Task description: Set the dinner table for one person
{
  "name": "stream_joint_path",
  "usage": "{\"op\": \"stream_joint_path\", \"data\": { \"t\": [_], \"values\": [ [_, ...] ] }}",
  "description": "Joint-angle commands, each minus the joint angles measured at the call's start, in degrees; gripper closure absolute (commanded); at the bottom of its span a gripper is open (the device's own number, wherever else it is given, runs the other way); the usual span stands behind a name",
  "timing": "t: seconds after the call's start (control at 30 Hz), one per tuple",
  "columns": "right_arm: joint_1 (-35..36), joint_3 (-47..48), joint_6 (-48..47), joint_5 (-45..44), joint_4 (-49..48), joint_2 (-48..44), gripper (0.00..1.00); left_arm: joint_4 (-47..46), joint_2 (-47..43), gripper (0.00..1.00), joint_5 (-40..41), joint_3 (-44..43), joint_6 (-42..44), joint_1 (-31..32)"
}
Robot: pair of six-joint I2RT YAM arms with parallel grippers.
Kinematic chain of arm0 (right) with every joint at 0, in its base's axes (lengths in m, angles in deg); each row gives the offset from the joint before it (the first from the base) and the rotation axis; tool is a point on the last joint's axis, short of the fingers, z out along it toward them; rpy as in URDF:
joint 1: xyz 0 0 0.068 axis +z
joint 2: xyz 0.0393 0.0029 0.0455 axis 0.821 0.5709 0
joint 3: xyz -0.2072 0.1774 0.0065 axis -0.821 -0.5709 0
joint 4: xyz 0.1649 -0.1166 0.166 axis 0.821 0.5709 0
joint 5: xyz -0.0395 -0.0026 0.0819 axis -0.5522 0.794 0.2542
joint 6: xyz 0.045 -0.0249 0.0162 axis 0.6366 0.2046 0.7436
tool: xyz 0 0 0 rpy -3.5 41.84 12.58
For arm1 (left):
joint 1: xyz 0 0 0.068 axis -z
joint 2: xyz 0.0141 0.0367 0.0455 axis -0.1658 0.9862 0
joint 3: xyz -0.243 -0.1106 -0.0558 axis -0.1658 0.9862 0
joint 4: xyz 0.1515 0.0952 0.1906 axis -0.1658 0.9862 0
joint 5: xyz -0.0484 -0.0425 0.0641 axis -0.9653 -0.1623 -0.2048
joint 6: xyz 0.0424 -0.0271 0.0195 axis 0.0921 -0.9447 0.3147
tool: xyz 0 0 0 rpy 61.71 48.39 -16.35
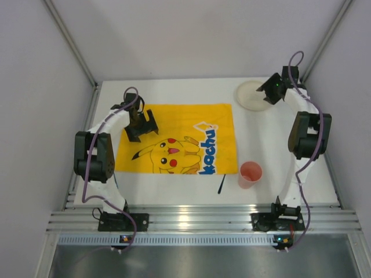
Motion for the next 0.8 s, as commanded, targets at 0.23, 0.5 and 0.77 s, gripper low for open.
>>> {"op": "stream_joint_path", "data": {
  "t": [0.23, 0.5, 0.77],
  "values": [
    [-4.2, -6.1, -4.9, -15.0, 10.2, -10.5, 0.42, -1.7, -0.4, 0.02, -0.8, -0.3, 0.7, 0.8],
    [-5.2, -7.7, -2.1, -12.2, 7.2, -6.0, 0.43, 0.0, -0.3, 0.02, -0.1, -2.6, 1.8, 0.8],
    [-4.8, -3.3, 0.2, -8.1, 2.2, -0.3, 0.43, 0.3, -0.2, 0.02, 1.1, -2.7, 1.9, 0.9]
  ]
}}
